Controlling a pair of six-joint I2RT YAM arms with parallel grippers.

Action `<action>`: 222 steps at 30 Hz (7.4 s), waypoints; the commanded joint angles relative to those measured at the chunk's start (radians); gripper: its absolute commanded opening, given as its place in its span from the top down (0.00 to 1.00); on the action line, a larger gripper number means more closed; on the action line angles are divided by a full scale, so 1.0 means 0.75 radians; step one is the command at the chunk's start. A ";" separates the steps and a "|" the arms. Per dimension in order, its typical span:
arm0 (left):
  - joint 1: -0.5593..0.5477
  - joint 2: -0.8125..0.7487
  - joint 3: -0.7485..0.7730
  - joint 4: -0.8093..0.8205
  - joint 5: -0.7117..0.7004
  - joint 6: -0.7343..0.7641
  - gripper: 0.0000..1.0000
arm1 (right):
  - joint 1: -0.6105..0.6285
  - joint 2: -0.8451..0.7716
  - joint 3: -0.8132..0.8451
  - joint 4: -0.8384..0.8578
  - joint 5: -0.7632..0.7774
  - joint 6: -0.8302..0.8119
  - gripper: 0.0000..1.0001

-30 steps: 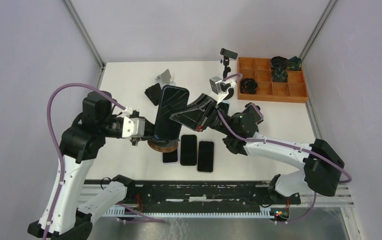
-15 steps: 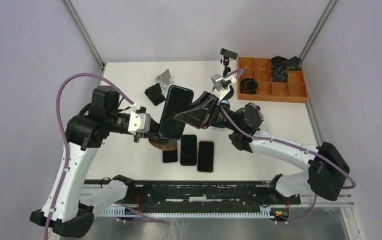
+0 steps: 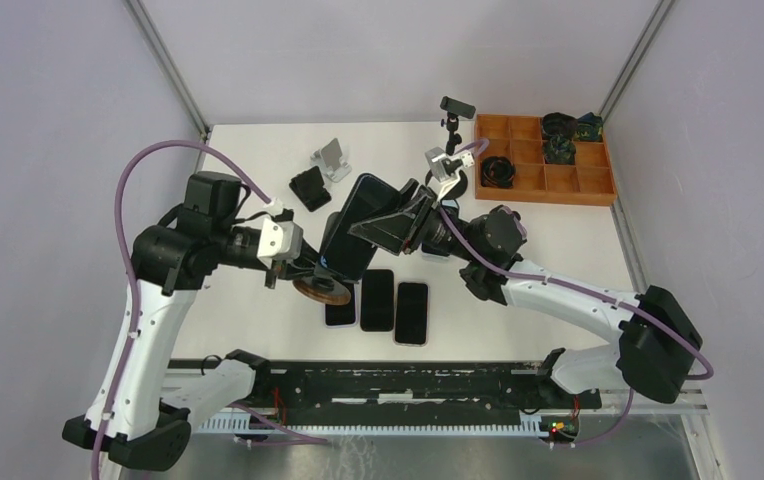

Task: Remove the phone from the phone stand
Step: Remove the phone from the phone stand, then place the phone at the center of the board, then place the phone stand at the center of the board.

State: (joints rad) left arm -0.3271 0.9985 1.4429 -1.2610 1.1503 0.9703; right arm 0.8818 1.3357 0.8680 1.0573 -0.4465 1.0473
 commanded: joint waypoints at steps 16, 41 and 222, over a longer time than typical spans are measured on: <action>-0.011 -0.063 -0.010 0.081 0.056 -0.043 0.98 | -0.182 -0.040 0.089 -0.223 0.143 -0.101 0.58; -0.011 -0.130 -0.106 0.276 -0.298 -0.049 0.98 | -0.374 -0.653 -0.346 -1.387 -0.130 -0.373 1.00; 0.016 1.699 0.796 0.498 -0.484 0.058 0.98 | -0.335 -0.655 0.117 -2.034 0.512 -1.054 0.02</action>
State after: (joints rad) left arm -0.3267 2.2436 2.0113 -0.9676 0.7483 0.9977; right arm 0.6319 0.8478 0.9657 -0.5091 -0.0841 0.2348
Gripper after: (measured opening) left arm 0.035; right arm 0.979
